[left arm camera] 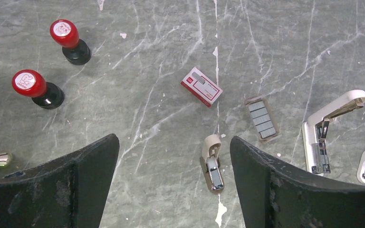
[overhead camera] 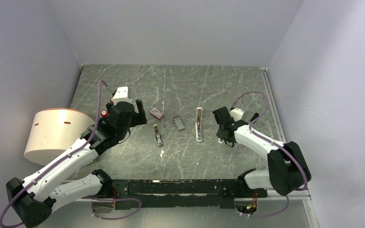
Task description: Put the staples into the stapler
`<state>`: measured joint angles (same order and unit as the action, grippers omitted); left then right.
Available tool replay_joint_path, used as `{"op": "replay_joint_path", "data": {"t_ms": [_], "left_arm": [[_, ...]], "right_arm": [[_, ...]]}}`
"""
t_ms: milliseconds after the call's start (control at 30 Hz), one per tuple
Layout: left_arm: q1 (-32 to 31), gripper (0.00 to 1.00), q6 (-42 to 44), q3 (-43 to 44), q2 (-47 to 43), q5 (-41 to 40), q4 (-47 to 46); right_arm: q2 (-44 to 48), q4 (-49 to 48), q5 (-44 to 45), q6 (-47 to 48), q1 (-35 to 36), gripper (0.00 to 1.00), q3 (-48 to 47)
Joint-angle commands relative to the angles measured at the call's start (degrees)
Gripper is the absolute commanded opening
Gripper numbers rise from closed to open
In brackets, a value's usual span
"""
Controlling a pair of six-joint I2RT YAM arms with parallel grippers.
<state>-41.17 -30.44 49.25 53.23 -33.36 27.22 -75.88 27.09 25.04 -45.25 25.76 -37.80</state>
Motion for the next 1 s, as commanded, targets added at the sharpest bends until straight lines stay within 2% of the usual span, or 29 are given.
{"op": "replay_joint_path", "data": {"t_ms": [0,200,533,967], "left_arm": [[0.25,0.91,-0.04,0.15,-0.15,0.32,-2.09],[0.26,0.91,-0.14,0.12,-0.01,0.45,-2.11],[0.26,0.91,-0.15,0.14,-0.2,0.49,-2.09],[0.26,0.92,-1.15,0.93,-0.45,2.57,-1.25]], "right_arm": [[1.01,1.57,-0.97,-1.56,-0.4,0.22,1.34],[2.0,2.46,-1.92,-1.82,-0.36,0.23,1.65],[2.74,3.99,-1.07,-1.56,-0.36,0.33,0.02],[4.2,7.02,3.34,4.68,-2.99,0.44,-9.81]]}}
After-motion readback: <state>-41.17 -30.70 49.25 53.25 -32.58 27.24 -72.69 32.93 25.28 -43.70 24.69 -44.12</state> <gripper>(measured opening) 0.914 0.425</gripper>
